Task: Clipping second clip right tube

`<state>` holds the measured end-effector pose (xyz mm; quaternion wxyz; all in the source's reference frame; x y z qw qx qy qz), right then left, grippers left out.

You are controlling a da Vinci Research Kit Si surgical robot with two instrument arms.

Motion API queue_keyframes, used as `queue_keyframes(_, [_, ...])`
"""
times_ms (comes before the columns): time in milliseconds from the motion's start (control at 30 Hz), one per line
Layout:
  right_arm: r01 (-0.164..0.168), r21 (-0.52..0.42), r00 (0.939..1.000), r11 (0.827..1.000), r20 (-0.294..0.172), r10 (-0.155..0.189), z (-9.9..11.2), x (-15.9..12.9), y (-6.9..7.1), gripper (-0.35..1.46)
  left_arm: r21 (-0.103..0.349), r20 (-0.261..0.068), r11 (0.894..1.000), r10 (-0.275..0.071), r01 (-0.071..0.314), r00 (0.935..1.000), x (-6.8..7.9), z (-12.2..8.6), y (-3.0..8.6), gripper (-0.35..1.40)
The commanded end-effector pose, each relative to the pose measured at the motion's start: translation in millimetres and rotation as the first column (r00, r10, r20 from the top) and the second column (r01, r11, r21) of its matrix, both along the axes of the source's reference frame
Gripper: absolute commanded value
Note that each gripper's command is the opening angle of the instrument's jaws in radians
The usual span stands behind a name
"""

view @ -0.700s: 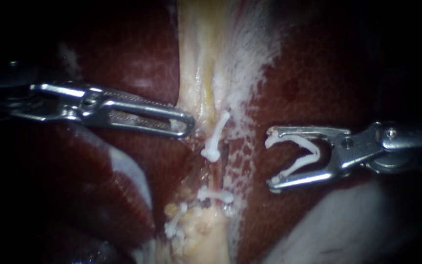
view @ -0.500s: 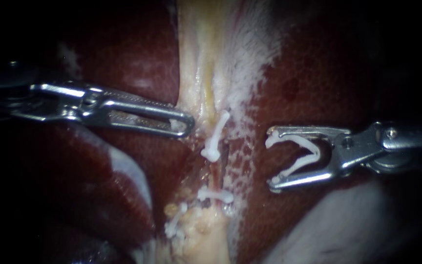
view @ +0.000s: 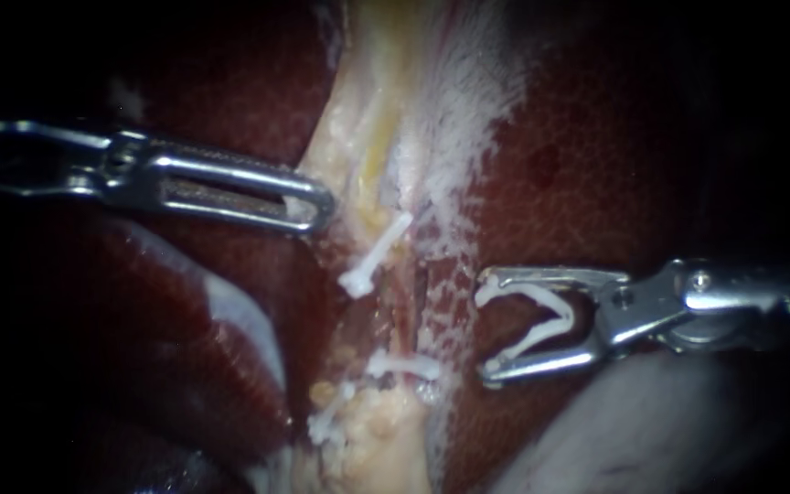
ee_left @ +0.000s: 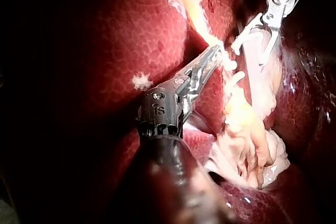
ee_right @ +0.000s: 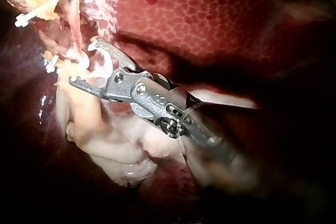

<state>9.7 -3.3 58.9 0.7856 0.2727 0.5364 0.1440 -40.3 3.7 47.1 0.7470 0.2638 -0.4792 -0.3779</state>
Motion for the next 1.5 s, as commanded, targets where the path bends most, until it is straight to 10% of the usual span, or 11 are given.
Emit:
queue_keyframes(33, [0.002,0.002,1.0000,1.000,0.000,-0.002,0.3,0.3,-0.1,0.60,0.000,0.002,1.000,-0.005,0.005,1.0000,0.1,-0.3,0.0,-0.35])
queue_keyframes(533, [0.014,0.045,0.9999,0.999,0.004,-0.015,4.2,3.6,-1.3,0.60,-0.009,0.007,1.000,-0.011,0.011,0.9999,0.2,-2.5,-0.7,-0.35])
queue_keyframes(1500, [0.041,0.132,0.9991,0.990,0.004,-0.042,2.2,7.1,-3.1,0.58,-0.009,0.008,1.000,-0.009,0.009,0.9999,0.4,-2.2,-0.5,-0.35])
